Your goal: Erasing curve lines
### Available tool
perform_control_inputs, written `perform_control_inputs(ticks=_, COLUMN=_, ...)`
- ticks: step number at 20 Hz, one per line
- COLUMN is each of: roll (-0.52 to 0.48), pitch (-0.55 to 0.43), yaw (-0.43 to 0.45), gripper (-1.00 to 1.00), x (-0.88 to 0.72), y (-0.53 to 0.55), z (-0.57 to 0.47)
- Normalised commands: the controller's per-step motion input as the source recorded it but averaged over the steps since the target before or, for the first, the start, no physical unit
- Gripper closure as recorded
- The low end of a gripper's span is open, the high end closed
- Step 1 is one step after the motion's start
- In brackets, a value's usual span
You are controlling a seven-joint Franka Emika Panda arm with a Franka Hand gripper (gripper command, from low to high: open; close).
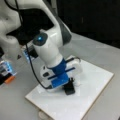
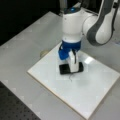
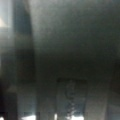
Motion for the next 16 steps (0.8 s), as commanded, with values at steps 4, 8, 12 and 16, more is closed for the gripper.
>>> perform_control_inputs(ticks=4, roll=0.042, pitch=-0.104, yaw=-0.222, gripper=1.0, x=0.22, y=0.3, z=-0.39)
perform_control_inputs(ticks=8, roll=0.047, pitch=-0.087, yaw=-0.22, gripper=1.0, x=0.23, y=0.28, z=-0.39)
perform_control_inputs(ticks=12, roll=0.057, pitch=-0.083, yaw=-0.227, gripper=1.0, x=0.27, y=0.36, z=-0.39)
perform_control_inputs(ticks=16, roll=0.055, pitch=-0.089, yaw=-0.264, gripper=1.0, x=0.3, y=0.45, z=-0.42)
